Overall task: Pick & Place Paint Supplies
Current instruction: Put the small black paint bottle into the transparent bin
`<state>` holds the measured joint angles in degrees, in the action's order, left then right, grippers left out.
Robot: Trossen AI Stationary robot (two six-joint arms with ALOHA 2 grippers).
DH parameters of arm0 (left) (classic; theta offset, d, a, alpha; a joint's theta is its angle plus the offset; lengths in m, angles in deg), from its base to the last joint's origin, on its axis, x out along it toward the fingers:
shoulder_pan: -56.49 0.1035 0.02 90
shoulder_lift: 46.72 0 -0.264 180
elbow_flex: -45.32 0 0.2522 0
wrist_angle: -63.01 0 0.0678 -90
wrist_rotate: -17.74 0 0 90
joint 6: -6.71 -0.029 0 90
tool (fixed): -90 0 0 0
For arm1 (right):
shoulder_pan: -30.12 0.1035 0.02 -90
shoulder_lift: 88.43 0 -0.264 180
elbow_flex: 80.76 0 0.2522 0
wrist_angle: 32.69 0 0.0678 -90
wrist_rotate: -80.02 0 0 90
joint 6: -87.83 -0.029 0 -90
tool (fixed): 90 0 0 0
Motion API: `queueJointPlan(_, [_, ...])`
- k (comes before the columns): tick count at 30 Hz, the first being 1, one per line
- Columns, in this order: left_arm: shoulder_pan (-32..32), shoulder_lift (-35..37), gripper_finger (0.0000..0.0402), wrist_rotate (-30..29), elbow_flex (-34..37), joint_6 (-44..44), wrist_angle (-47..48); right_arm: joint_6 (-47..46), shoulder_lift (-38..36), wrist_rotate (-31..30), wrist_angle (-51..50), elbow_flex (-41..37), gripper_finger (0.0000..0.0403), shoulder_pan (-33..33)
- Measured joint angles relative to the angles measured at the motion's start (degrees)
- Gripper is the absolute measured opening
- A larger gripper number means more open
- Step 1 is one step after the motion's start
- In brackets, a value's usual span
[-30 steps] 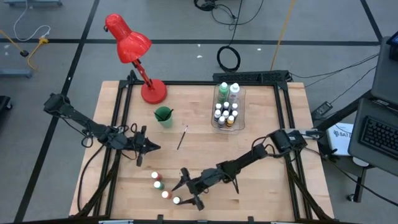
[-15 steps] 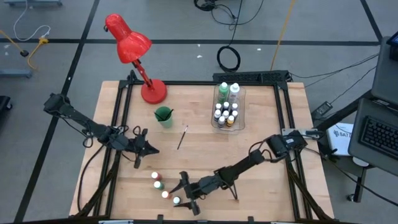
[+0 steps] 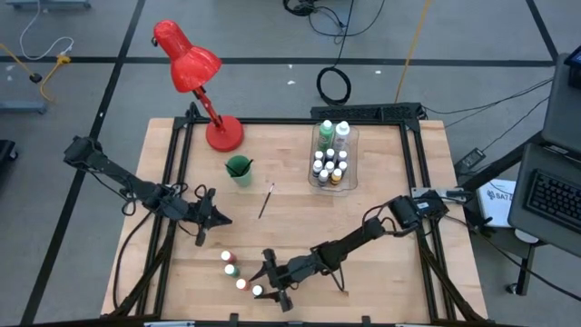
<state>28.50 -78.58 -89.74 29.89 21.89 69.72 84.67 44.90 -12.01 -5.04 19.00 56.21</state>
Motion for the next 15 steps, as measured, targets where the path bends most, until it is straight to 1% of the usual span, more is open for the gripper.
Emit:
queueJointPlan(5, [0.0,0.0,0.0008,0.0,0.0,0.1,0.0,2.3,0.0,3.1,0.4,0.0,0.0194,0.1])
queueJointPlan(11, [0.0,0.0,0.0008,0.0,0.0,0.4,0.0,5.4,-0.6,5.1,0.8,0.0,0.0119,0.1])
queueJointPlan(12, [0.0,0.0,0.0008,0.0,0.0,0.6,0.0,5.5,-0.7,5.2,1.0,0.0,0.0112,0.1])
queueJointPlan(15, [0.0,0.0,0.0008,0.0,0.0,0.6,0.0,6.6,-1.5,5.4,-0.4,0.0,0.0112,-0.1])
